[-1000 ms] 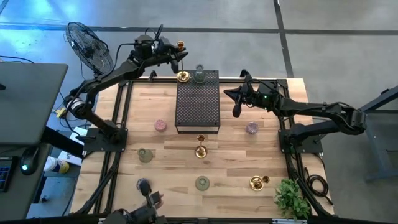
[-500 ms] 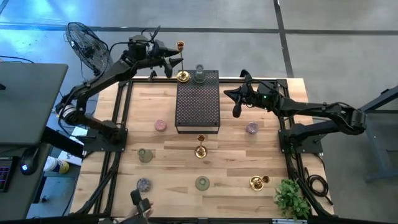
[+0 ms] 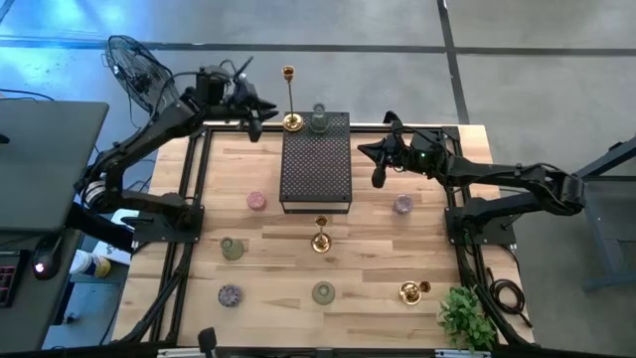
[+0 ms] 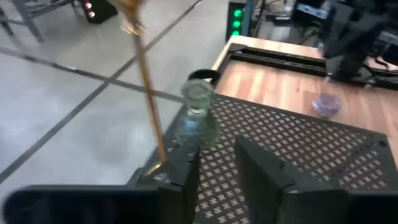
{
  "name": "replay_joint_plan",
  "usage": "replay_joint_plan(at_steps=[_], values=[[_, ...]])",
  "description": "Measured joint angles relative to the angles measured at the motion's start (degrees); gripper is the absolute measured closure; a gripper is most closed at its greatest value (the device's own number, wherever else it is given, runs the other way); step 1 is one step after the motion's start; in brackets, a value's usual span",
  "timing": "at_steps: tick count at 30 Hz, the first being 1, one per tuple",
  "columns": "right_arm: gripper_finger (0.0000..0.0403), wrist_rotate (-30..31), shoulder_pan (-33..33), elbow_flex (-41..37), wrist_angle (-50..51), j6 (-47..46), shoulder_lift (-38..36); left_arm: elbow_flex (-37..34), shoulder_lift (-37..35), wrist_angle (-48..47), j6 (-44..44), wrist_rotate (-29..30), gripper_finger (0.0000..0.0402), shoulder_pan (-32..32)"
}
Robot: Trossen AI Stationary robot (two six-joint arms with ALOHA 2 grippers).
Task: Pick & Place candle stick holders
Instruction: Adjust the green candle holder on the shelf
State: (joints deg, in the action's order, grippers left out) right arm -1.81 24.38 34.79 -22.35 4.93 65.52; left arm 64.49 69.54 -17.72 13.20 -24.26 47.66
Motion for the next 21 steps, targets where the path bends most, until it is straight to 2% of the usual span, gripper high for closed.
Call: replay_joint_plan(at_steps=[4, 6, 10, 14, 21], values=[[0.0402, 1.05, -0.02, 0.00, -0.02, -1.81, 0.00, -9.78, -2.05, 9.18, -1.49, -0.26, 0.0385, -2.25], [0.0402, 1.95, 0.00, 0.00, 0.00, -3.07, 0.00, -15.53, -3.31, 16.13, -3.16, -0.27, 0.0396, -3.59], [0.0402, 2.30, 0.00, 0.16, 0.10, -4.72, 0.20, -26.89, -5.23, 30.93, -7.41, -0.11, 0.0389, -5.79], [0.0402, 2.32, 0.00, 3.03, 2.48, -6.23, 2.57, -35.40, -5.80, 43.02, -10.90, 3.56, 0.0393, -7.44], [0.0403, 2.27, 1.91, 14.78, 8.44, -8.26, 16.35, -42.35, -5.79, 52.24, -13.91, 6.12, 0.0400, -7.56]])
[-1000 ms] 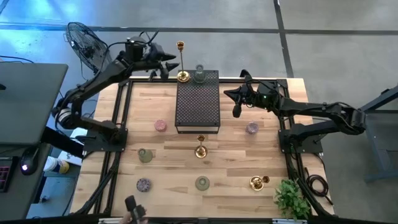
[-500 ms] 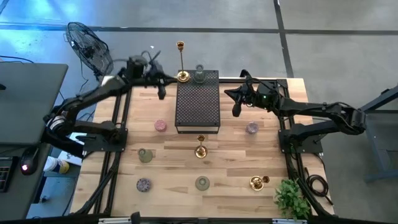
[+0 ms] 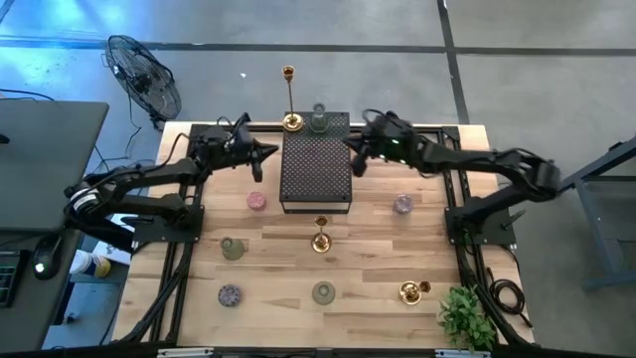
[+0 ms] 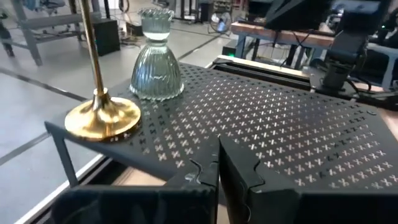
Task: Pick & Place candle stick holders
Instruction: Adjust the green candle holder on the shelf
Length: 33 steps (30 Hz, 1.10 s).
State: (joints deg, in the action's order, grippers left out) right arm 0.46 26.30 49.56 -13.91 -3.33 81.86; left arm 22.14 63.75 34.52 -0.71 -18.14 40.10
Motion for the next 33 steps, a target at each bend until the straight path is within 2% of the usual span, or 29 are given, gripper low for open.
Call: replay_joint_plan(at_steps=[7, 14, 27, 33], values=[[0.0403, -0.13, 3.45, 12.65, 6.49, -0.32, 11.83, -0.47, 0.00, 0.28, 0.03, 1.21, 0.0400, 0.00], [0.0403, -1.01, 3.81, 22.21, 15.05, 2.16, 18.55, -0.47, 0.02, 0.10, 0.03, 1.21, 0.0401, -0.02], [0.0403, -1.08, 5.23, 24.37, 13.97, 3.36, 20.42, -0.47, 0.04, -0.30, -1.08, 1.15, 0.0401, -0.02], [0.0403, -2.98, 6.19, 24.37, 12.98, 3.40, 20.59, -0.47, 0.07, -0.39, -1.11, 1.16, 0.0401, -0.02]])
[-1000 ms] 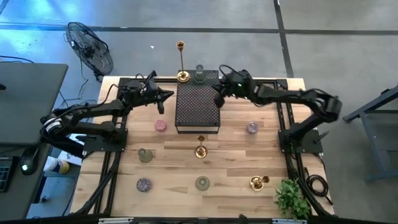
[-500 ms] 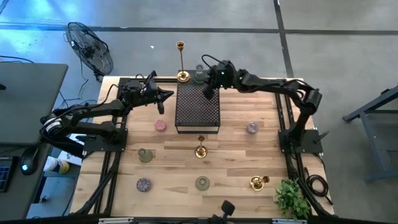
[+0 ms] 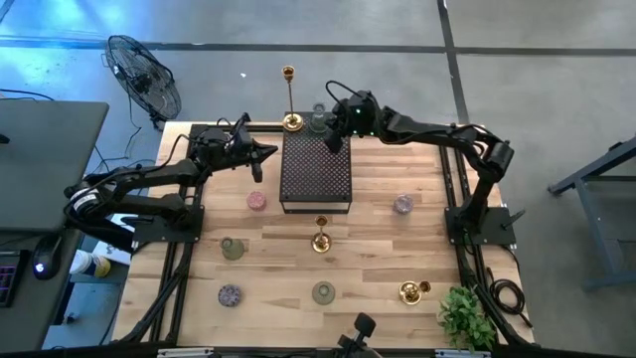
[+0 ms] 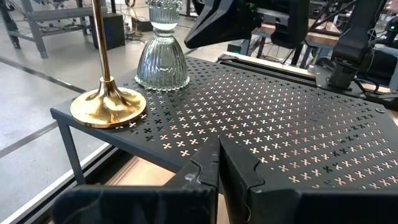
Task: Pick & Place candle stick holders
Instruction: Adjust the green candle holder on the shelf
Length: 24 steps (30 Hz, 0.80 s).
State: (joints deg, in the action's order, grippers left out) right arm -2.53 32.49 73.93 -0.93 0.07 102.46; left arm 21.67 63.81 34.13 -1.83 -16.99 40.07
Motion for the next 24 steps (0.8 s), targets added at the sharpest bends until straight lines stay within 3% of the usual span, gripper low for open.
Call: replay_joint_plan(at_steps=[24], values=[[0.0403, -1.39, 1.14, -0.02, -0.25, 1.42, 0.60, 0.00, 0.02, 0.00, -1.46, 0.10, 0.0401, 0.00]])
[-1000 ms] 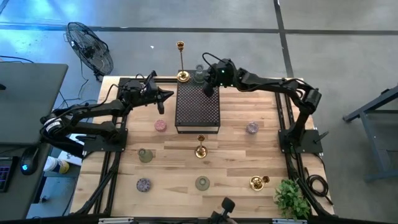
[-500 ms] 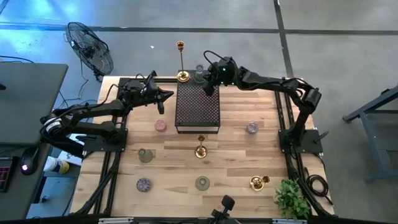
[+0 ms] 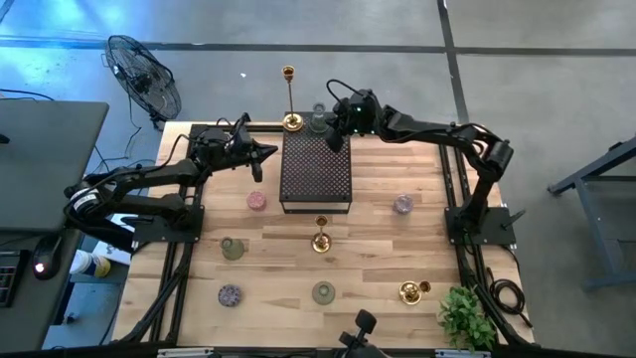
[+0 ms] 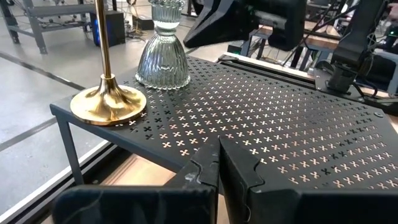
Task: Pick & Place candle stick holders
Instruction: Adjust the green candle holder on the shelf
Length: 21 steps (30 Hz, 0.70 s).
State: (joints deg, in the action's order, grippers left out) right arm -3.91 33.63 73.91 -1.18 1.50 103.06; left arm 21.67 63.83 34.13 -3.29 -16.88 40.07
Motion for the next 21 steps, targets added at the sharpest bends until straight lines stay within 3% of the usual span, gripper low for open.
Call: replay_joint_plan(at_steps=[4, 11, 21], values=[[0.0403, -1.21, 0.47, 0.66, 1.80, -0.11, -0.09, 0.00, 0.00, 0.02, 0.00, 0.13, 0.0401, 0.00], [0.0403, -0.94, 0.55, 7.99, 17.00, 0.71, -0.25, -0.02, 0.00, -0.02, -0.02, 0.11, 0.0401, 0.02], [0.0403, -3.10, 0.52, 5.90, 12.81, -0.10, 1.75, -0.02, 0.00, -0.02, -0.01, 0.09, 0.0401, 0.01]])
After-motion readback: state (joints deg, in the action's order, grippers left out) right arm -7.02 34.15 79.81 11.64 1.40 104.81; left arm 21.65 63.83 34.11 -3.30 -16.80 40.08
